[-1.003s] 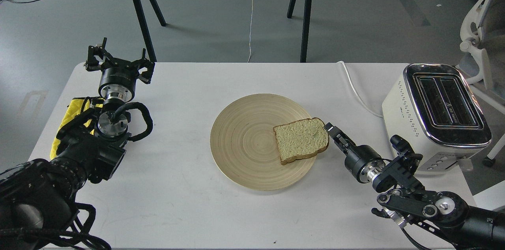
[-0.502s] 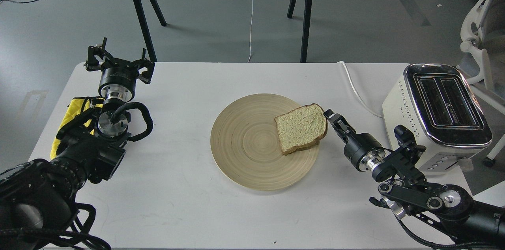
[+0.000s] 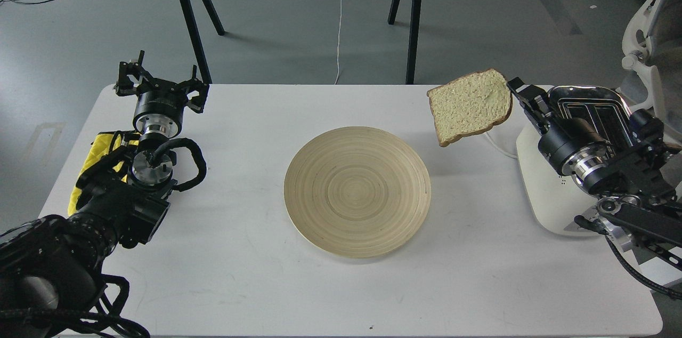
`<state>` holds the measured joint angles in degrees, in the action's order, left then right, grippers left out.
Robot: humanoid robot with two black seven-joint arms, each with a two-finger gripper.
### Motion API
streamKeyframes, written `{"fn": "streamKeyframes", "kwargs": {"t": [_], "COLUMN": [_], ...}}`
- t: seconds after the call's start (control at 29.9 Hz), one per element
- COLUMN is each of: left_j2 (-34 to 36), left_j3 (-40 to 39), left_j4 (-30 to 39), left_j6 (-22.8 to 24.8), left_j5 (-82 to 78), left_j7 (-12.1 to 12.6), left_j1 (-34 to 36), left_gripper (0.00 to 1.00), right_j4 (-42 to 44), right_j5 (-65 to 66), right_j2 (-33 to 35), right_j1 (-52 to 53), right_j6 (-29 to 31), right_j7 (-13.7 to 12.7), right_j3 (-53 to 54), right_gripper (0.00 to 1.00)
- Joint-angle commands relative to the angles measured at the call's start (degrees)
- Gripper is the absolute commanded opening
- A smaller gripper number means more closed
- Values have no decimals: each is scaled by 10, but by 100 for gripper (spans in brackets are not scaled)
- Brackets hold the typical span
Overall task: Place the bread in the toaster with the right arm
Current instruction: 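Carry the held bread up and over the toaster slot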
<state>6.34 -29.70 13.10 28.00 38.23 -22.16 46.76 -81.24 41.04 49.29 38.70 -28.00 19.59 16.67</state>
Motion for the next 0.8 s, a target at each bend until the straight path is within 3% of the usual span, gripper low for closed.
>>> {"fn": "streamKeyframes", "kwargs": {"t": [0.0, 0.3, 0.47, 0.77], "left_j2": [0, 0, 0, 0], "left_j3": [0, 0, 0, 0], "left_j4": [0, 0, 0, 0], "left_j6": [0, 0, 0, 0], "left_j5": [0, 0, 0, 0], "left_j7": [0, 0, 0, 0], "left_j1": [0, 0, 0, 0], "left_gripper": [100, 100, 100, 100], "right_j4": [-39, -67, -68, -68], "right_j5": [1, 1, 1, 1], "right_j2": [102, 292, 331, 334], "right_j1": [1, 0, -6, -14], "right_j6": [0, 0, 0, 0], "right_j7": [2, 21, 26, 33], "right_j3": [14, 15, 4, -43], "right_gripper": [0, 0, 0, 0]}}
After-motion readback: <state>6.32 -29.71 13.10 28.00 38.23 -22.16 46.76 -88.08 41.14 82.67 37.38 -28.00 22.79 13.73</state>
